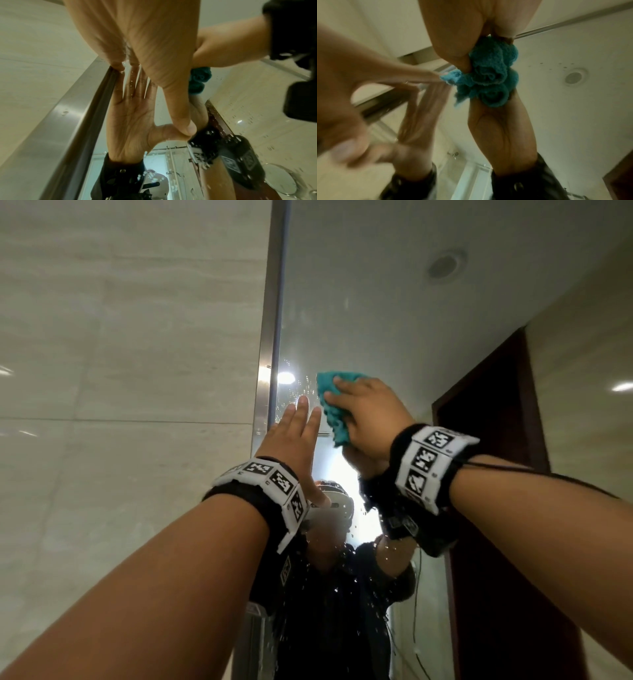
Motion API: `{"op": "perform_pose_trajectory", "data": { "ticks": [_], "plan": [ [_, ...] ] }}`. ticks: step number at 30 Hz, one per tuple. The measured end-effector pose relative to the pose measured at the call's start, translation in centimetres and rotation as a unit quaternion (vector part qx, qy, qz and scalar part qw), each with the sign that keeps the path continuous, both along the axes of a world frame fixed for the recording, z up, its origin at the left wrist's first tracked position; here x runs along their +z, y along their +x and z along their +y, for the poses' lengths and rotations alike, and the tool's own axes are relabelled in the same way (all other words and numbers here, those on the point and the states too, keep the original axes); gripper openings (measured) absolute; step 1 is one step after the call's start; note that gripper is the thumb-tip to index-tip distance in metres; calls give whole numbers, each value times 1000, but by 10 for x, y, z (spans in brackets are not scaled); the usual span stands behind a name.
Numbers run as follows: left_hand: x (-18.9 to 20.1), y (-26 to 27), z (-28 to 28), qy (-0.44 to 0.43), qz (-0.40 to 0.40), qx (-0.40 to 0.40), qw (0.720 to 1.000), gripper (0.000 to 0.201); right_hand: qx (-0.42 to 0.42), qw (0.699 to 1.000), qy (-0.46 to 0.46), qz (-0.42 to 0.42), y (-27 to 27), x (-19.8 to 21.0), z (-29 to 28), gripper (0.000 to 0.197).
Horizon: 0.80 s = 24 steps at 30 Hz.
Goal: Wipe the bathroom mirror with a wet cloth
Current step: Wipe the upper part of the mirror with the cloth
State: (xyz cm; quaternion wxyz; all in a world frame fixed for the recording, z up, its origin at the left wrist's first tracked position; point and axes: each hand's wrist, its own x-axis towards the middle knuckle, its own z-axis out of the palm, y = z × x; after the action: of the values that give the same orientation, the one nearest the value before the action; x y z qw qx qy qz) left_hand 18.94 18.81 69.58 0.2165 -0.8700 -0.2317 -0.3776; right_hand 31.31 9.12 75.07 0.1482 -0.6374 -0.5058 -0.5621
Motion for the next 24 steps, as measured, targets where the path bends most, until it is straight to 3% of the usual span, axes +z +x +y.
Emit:
{"op": "perform_pose_trajectory", "data": {
  "ticks": [3,6,9,12,15,18,20,24],
  "plan": [
    [0,-1,0,1,5,-2,1000,140,10,999,24,31,16,22,-25,44],
    [-1,-2,-1,-2,8,2,1000,138,-39,993,81,79,18,35,-35,46],
    [0,0,-1,5,5,8,1000,140,-45,996,60,38,-2,-12,-16,48],
    [0,0,0,12,7,16,1000,140,-17,999,-31,-25,-5,-46,-5,43],
    [1,-1,-1,10,10,15,1000,141,28,999,13,12,12,-11,-18,40],
    [1,-1,0,8,12,15,1000,140,-19,993,65,97,23,15,-38,45],
    [0,-1,0,9,12,16,1000,140,-46,994,55,77,13,2,-36,46],
    [0,-2,-3,16,12,19,1000,140,-14,999,-35,1,5,-53,-23,44]
  ]
}}
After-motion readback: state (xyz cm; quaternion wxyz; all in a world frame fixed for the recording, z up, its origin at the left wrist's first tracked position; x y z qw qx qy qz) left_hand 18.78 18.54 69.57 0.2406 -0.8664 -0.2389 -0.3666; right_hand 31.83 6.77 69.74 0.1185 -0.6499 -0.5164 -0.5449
